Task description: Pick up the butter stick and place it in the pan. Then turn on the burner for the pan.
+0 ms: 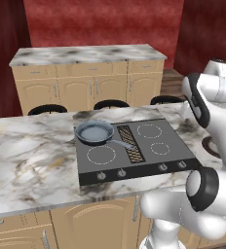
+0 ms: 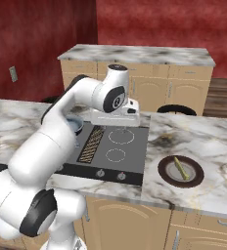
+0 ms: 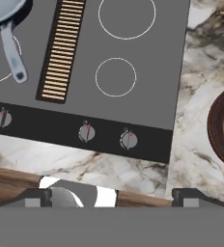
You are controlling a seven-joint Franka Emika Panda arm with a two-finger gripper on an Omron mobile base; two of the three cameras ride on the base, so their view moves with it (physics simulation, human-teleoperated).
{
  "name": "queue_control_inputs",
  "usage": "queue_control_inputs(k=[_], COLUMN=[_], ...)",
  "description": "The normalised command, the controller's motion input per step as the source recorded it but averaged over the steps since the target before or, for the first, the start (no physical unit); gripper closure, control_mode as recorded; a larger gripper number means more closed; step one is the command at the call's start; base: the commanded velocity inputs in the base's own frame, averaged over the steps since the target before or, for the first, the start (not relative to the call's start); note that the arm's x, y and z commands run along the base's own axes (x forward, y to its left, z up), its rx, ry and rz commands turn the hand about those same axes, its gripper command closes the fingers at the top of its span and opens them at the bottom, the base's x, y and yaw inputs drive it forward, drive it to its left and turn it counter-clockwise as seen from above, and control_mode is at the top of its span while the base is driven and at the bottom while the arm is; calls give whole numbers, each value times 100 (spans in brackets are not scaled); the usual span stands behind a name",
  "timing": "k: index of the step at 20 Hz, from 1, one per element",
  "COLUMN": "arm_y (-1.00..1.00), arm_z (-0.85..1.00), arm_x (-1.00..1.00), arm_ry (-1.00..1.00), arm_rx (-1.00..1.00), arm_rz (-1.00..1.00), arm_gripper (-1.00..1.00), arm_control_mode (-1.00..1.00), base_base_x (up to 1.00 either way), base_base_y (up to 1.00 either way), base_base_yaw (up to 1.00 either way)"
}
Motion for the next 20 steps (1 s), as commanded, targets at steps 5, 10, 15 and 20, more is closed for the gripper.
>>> queue_control_inputs(k=[5,10,15,20], arm_y=[-57,-56,-62,-58], arm_z=[-26,-29,-34,-38], arm_x=[0,0,0,0], arm_ry=[8,1,0,0], arm_rx=[0,0,0,0], arm_rz=[3,1,5,8], arm_gripper=[-100,-100,-100,-100], arm_control_mode=[-100,-100,-100,-100], base_base_x=[0,0,0,0], base_base_y=[0,0,0,0], base_base_yaw=[0,0,0,0])
